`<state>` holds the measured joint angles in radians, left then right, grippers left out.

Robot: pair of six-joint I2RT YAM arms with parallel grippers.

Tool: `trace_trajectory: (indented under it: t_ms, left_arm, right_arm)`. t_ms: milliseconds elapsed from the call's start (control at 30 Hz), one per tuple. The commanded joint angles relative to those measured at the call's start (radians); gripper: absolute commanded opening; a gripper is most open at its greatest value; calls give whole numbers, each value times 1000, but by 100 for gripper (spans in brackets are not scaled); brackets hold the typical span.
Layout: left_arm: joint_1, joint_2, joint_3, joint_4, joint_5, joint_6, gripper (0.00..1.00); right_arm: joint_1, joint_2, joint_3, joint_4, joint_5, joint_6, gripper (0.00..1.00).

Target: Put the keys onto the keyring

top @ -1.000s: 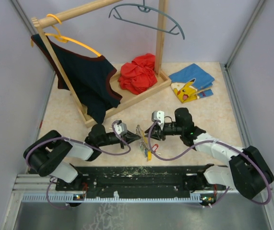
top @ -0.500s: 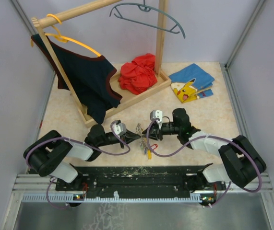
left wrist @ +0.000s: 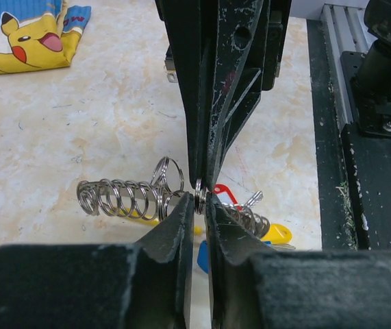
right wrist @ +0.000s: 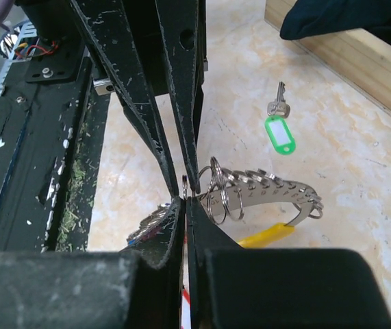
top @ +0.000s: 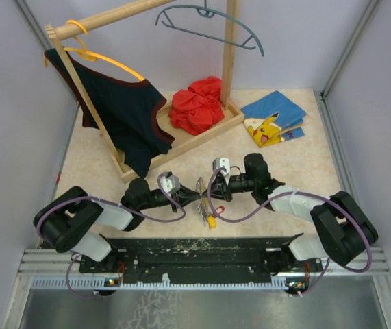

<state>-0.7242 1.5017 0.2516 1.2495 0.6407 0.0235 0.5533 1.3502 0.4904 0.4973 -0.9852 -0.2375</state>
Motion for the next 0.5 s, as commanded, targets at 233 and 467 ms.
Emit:
trace_trajectory:
  t_ms: [233,467]
  left_arm:
    - [-4,-18,29,-35,39,31,26]
    - [-4,-19,40,-60,49,35,29]
  right_arm:
    - [34,-113,200,-462,82,-222,0]
    - [64,-94,295,-632,163,-291,0]
